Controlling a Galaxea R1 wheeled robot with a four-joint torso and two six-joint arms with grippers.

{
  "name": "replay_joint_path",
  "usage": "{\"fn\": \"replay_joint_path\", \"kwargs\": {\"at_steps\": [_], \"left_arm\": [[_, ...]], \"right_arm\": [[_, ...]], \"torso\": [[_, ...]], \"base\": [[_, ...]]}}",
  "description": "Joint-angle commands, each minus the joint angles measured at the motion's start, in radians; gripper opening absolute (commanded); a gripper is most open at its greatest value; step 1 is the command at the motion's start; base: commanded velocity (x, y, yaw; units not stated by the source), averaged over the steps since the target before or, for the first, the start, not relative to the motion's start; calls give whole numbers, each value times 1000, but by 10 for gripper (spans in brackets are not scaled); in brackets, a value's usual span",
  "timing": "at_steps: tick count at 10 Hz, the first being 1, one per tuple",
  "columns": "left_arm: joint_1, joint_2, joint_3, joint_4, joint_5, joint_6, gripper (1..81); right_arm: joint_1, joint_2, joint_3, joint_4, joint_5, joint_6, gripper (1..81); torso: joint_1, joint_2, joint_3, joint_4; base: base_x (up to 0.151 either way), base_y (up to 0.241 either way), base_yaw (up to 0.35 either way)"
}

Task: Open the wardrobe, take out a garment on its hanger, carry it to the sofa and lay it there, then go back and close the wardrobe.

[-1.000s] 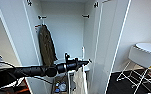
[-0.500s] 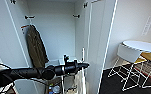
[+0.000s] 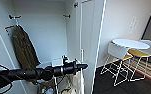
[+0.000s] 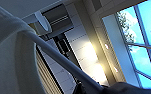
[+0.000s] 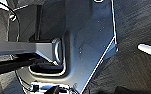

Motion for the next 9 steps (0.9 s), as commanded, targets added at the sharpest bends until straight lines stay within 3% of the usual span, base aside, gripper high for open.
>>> {"fn": "replay_joint_path", "kwargs": {"at_steps": [1, 8, 9], "left_arm": [[-150, -8, 28, 26, -25, 6, 10], [-148, -8, 54, 61, 2, 4, 10], [-148, -5, 54, 63, 4, 4, 10]], "right_arm": [[30, -15, 9, -21, -44, -4, 811], [10, 8, 61, -20, -36, -1, 811], [10, 11, 61, -18, -30, 1, 811]], "torso": [[0, 0, 0, 0], [0, 0, 0, 0], [0, 0, -71, 0]], "base": [[0, 0, -250], [0, 0, -258], [0, 0, -262]]}}
